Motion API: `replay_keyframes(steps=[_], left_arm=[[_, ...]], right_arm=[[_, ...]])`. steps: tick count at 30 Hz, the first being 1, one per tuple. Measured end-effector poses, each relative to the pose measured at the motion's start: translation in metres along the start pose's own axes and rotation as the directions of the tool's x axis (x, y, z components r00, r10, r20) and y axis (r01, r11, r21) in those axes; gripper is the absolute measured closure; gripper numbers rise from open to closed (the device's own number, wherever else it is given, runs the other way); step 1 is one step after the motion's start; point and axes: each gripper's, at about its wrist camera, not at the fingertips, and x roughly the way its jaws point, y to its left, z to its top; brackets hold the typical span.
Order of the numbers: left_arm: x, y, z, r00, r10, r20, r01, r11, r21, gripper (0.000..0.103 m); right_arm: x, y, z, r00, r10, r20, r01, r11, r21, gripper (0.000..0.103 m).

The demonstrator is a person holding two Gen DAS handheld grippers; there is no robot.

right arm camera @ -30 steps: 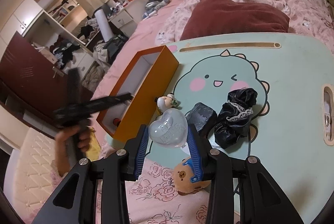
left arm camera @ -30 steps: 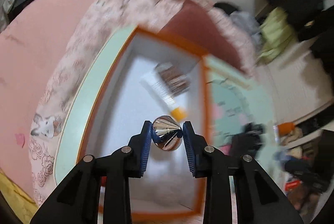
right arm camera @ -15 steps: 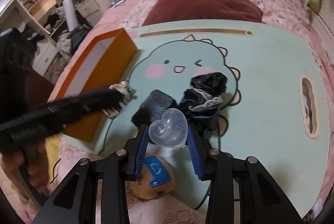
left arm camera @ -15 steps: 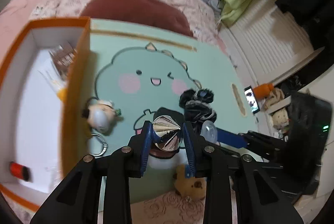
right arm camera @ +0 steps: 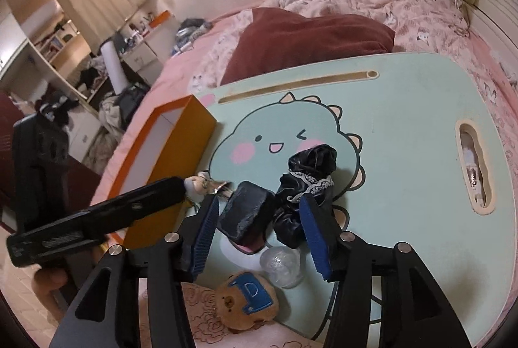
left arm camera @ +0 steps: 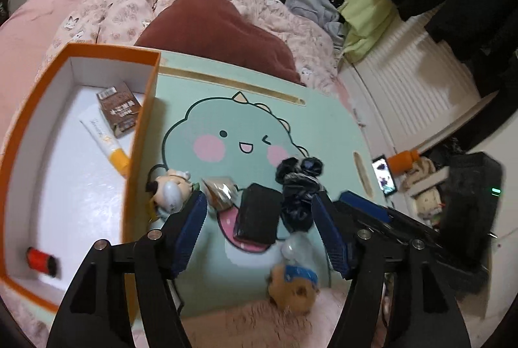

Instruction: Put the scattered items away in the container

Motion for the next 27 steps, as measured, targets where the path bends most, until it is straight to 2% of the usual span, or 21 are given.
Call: replay_keyframes(steps=[2, 4, 7, 9, 14, 18, 24, 27], left_arm=[[-0.017, -0.001, 0.004, 0.999, 0.007, -0.04, -0.005, 0.999, 0.044, 0.035], [-0.035, 0.0, 0.008, 0.999, 0.012, -0.049, -0.008, 0.996, 0.085, 0.035], [-0.067, 0.009, 0.011, 0.993, 0.119, -0.01, -0.116, 0.983, 0.145, 0.036], [-0.072, 0.02, 0.012, 0.983, 0.181, -0.029, -0.174, 0.971, 0.167, 0.036], [-0.055, 0.06, -0.002, 0.951, 0.273, -0.142, -0.25, 0.955, 0.161, 0.053], [-0.036, 0.081, -0.015, 0.946, 0.229, -0.231, -0.205, 0.971, 0.12, 0.055], [-0.019, 0.103, -0.015, 0.947, 0.121, -0.297, -0.126, 0.992, 0.0, 0.055], [-0.01, 0.103, -0.016, 0.936, 0.148, -0.32, -0.152, 0.988, 0.011, 0.055]], right_arm=[[-0.001, 0.0, 0.0, 1.0, 0.001, 0.002, -0.001, 1.0, 0.004, 0.052], [-0.001, 0.0, 0.0, 1.0, 0.002, -0.002, -0.002, 1.0, 0.006, 0.052], [-0.002, 0.001, 0.0, 1.0, 0.006, -0.003, -0.006, 1.0, 0.008, 0.052], [-0.002, 0.001, -0.001, 1.0, 0.008, -0.004, -0.008, 1.0, 0.007, 0.052], [0.003, 0.002, -0.004, 1.0, 0.006, -0.021, -0.006, 1.0, 0.002, 0.052], [0.004, 0.003, -0.004, 1.0, 0.008, -0.028, -0.008, 1.0, 0.002, 0.052], [0.005, 0.003, -0.005, 0.999, 0.008, -0.034, -0.008, 1.0, 0.002, 0.051], [0.005, 0.002, -0.005, 0.999, 0.005, -0.034, -0.005, 1.0, 0.003, 0.051]])
